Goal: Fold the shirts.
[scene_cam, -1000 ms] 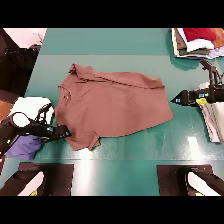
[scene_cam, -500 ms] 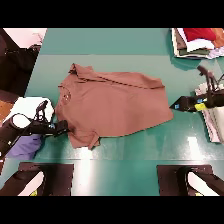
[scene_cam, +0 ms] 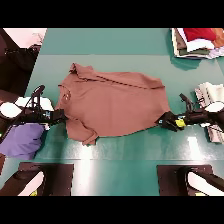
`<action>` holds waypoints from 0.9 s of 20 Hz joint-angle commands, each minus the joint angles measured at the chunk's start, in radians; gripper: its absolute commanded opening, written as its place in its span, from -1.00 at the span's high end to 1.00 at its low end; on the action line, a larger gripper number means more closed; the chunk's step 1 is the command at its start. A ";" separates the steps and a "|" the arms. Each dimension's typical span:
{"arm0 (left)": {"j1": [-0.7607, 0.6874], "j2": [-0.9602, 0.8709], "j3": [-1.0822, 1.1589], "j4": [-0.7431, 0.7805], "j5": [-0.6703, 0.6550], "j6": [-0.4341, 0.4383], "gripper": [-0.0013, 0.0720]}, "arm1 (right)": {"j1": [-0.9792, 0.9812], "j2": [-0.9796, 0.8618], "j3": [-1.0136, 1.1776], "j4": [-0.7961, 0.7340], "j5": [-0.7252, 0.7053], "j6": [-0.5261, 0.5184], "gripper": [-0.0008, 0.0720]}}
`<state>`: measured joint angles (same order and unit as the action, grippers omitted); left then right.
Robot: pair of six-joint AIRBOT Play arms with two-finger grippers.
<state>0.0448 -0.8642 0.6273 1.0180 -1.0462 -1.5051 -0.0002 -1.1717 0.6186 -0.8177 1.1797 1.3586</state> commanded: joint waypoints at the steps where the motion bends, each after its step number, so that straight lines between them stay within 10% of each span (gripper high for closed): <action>1: 0.000 0.001 0.016 0.000 -0.021 0.022 0.90 | 0.012 -0.109 -0.021 0.136 -0.112 -0.033 -0.23; 3: 0.001 0.001 0.016 0.000 -0.021 0.022 0.90 | 0.039 -0.150 0.013 0.134 -0.114 -0.034 -0.09; 5: 0.000 0.001 0.017 0.000 -0.023 0.022 0.90 | 0.070 -0.160 0.047 0.134 -0.109 -0.072 0.89; 18: 0.000 0.065 1.014 0.074 -0.140 0.021 0.90 | -0.055 0.294 0.692 0.126 -0.080 -0.081 0.93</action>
<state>0.0448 -0.8078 1.3735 1.0824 -1.1610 -1.4841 -0.0101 -0.9676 1.1522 -0.6857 1.0992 1.2789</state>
